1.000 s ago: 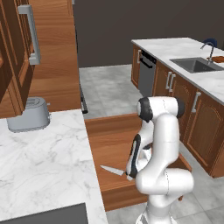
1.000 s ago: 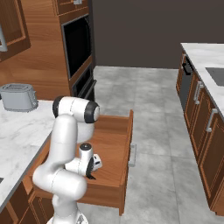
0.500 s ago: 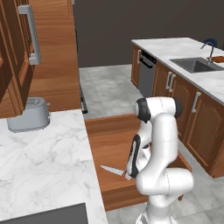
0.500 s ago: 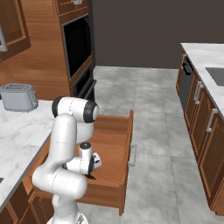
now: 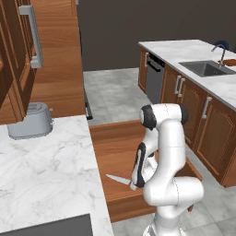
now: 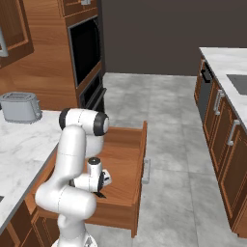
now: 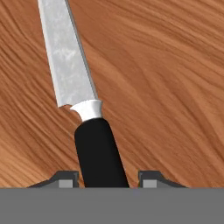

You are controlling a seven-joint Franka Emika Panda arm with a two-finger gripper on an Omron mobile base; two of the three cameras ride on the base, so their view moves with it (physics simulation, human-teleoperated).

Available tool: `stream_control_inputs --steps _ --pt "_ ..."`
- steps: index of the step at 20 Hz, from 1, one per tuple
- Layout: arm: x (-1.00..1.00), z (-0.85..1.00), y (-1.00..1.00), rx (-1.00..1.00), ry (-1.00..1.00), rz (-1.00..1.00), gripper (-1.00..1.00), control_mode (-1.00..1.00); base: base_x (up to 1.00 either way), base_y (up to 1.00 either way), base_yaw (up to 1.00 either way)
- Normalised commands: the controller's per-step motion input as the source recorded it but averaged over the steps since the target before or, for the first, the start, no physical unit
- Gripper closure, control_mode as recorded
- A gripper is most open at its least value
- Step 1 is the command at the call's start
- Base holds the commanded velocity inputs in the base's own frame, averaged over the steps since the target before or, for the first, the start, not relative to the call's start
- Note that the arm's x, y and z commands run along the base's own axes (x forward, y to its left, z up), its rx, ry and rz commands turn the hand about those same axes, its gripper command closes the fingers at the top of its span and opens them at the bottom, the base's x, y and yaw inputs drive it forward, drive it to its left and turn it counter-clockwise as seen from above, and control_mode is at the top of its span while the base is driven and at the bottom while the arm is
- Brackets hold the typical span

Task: Pick up the knife from the drawer and place it on the cutting board. Then place the meat from the plate to the cutting board.

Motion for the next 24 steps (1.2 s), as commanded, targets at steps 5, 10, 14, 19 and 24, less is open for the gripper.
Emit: stream_control_inputs --steps 5,10,14,19,24 --pt "0.08 -0.09 0.0 0.0 0.0 0.0 1.0 -1.0 0.0 0.0 0.0" --pt "0.02 -0.11 0.04 0.0 0.01 0.01 1.0 -1.0 0.0 0.0 0.0" --pt "0.0 -0.01 0.02 0.0 0.02 0.02 1.0 -1.0 0.0 0.0 0.0" --pt "0.01 0.22 -0.04 0.0 0.0 0.0 1.0 -1.0 0.0 0.0 0.0" --pt "0.0 0.84 -0.14 0.0 0.0 0.0 1.0 -1.0 0.0 0.0 0.0"
